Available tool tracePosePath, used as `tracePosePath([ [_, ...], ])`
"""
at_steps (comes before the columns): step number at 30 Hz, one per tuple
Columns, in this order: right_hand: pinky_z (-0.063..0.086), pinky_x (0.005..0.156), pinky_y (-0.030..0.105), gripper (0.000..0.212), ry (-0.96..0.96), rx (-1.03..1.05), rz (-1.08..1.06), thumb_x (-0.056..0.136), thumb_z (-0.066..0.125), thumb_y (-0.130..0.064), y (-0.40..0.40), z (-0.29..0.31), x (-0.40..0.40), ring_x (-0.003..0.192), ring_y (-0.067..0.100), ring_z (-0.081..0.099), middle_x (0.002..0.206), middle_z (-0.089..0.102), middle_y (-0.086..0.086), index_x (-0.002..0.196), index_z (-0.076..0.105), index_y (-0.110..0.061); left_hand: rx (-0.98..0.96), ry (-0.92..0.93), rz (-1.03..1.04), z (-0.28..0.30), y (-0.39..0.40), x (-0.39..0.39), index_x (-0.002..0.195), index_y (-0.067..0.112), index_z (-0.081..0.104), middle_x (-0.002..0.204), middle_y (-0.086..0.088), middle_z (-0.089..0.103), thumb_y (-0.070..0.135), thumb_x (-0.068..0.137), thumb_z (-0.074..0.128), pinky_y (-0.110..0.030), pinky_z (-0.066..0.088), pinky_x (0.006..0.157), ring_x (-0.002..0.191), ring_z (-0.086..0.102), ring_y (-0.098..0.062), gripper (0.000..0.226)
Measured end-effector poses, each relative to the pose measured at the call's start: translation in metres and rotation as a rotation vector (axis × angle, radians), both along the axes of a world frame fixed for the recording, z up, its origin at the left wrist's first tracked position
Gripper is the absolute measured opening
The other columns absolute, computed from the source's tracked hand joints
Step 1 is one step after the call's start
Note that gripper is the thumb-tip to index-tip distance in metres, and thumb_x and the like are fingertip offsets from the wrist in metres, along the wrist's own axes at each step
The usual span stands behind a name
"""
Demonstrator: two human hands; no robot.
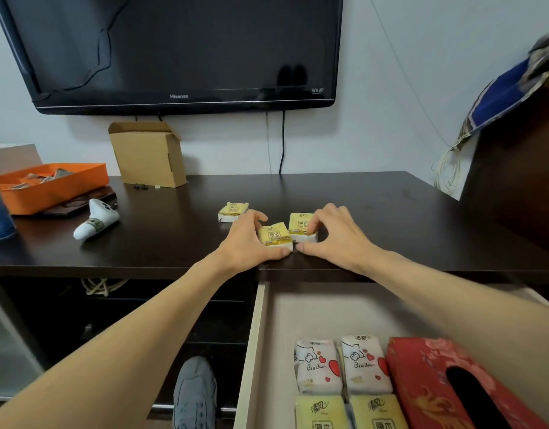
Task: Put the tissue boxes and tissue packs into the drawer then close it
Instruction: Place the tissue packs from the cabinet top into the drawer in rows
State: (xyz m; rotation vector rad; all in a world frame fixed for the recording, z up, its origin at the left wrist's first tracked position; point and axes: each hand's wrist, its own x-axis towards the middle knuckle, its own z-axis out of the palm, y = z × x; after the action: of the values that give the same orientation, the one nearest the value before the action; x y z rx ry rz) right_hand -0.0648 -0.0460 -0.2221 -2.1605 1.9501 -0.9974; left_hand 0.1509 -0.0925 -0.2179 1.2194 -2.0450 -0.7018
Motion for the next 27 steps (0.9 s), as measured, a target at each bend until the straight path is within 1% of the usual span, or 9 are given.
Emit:
tracePosePath([
  [3, 0.033, 0.097, 0.028, 0.03, -0.092, 0.04, 0.049, 0.076, 0.084, -0.038, -0.002, -0.001, -0.003, 0.133, 0.014, 0.034, 0.136, 0.048, -0.009, 0.092, 0.061, -0.027, -0.042, -0.121, -0.023, 0.003, -0.002, -0.001, 0.143, 0.016, 0.042, 0.136, -0.005, 0.045, 0.046, 0.064, 0.089, -0.038, 0.038, 0.109, 0.13, 0.041, -0.022, 0.097],
  [5, 0.027, 0.105, 0.026, 0.039, -0.184, 0.097, 0.067, 0.078, 0.083, -0.033, -0.004, -0.001, -0.005, 0.145, 0.013, 0.029, 0.155, 0.04, -0.007, 0.111, 0.064, -0.026, -0.002, -0.146, -0.071, 0.004, -0.003, 0.001, 0.151, 0.015, 0.034, 0.152, -0.004, 0.033, 0.045, 0.068, 0.087, -0.031, 0.026, 0.114, 0.142, 0.028, -0.02, 0.103],
  [7, 0.027, 0.111, 0.026, 0.067, -0.258, 0.161, 0.096, 0.081, 0.082, -0.029, -0.005, 0.001, -0.007, 0.148, 0.012, 0.033, 0.161, 0.038, -0.007, 0.142, 0.053, -0.026, 0.083, -0.102, -0.117, 0.005, -0.005, 0.003, 0.153, 0.014, 0.031, 0.155, -0.002, 0.035, 0.035, 0.072, 0.086, -0.02, 0.029, 0.104, 0.136, 0.037, -0.014, 0.1],
  [9, 0.033, 0.116, 0.029, 0.084, -0.313, 0.224, 0.121, 0.084, 0.08, -0.024, -0.006, 0.003, -0.007, 0.145, 0.014, 0.041, 0.16, 0.043, -0.005, 0.157, 0.038, -0.024, 0.127, -0.076, -0.137, 0.005, -0.006, 0.006, 0.153, 0.015, 0.034, 0.146, 0.002, 0.046, 0.023, 0.077, 0.084, -0.003, 0.033, 0.087, 0.119, 0.046, -0.007, 0.091],
  [12, 0.042, 0.106, 0.028, 0.075, -0.319, 0.193, 0.089, 0.083, 0.082, -0.019, -0.008, 0.004, -0.005, 0.129, 0.018, 0.051, 0.147, 0.053, 0.003, 0.15, 0.048, -0.019, 0.125, -0.046, -0.134, 0.005, -0.005, 0.006, 0.15, 0.014, 0.04, 0.127, 0.007, 0.051, 0.018, 0.077, 0.083, 0.008, 0.033, 0.065, 0.103, 0.051, -0.001, 0.084],
  [18, 0.042, 0.092, 0.025, 0.044, -0.275, 0.123, 0.049, 0.074, 0.088, -0.04, -0.001, 0.003, -0.006, 0.114, 0.011, 0.055, 0.125, 0.051, -0.004, 0.112, 0.073, -0.022, 0.132, -0.028, -0.142, 0.007, -0.001, 0.008, 0.139, 0.015, 0.053, 0.102, 0.019, 0.059, 0.02, 0.076, 0.084, 0.003, 0.039, 0.063, 0.083, 0.058, 0.013, 0.07],
  [20, 0.044, 0.096, 0.028, 0.051, -0.26, 0.131, 0.038, 0.075, 0.088, -0.04, 0.002, 0.002, -0.004, 0.117, 0.013, 0.056, 0.129, 0.054, -0.005, 0.118, 0.07, -0.021, 0.122, -0.028, -0.148, 0.006, 0.001, 0.008, 0.132, 0.017, 0.059, 0.1, 0.019, 0.061, 0.019, 0.077, 0.084, 0.003, 0.039, 0.063, 0.078, 0.059, 0.017, 0.061],
  [23, 0.051, 0.096, 0.04, 0.057, -0.228, 0.133, -0.007, 0.072, 0.087, -0.045, 0.012, 0.003, -0.001, 0.11, 0.018, 0.062, 0.119, 0.065, -0.003, 0.121, 0.066, -0.023, 0.107, -0.023, -0.15, 0.007, 0.011, 0.009, 0.124, 0.016, 0.063, 0.101, 0.011, 0.066, 0.018, 0.077, 0.084, 0.001, 0.041, 0.066, 0.086, 0.062, 0.002, 0.052],
  [27, 0.052, 0.097, 0.041, 0.061, -0.243, 0.083, 0.026, 0.071, 0.089, -0.042, 0.044, 0.001, 0.001, 0.113, 0.019, 0.06, 0.119, 0.065, -0.005, 0.123, 0.062, -0.025, 0.065, -0.04, -0.113, 0.009, 0.043, 0.014, 0.14, 0.014, 0.052, 0.117, 0.003, 0.065, 0.025, 0.075, 0.086, -0.002, 0.044, 0.069, 0.095, 0.06, 0.002, 0.074],
])
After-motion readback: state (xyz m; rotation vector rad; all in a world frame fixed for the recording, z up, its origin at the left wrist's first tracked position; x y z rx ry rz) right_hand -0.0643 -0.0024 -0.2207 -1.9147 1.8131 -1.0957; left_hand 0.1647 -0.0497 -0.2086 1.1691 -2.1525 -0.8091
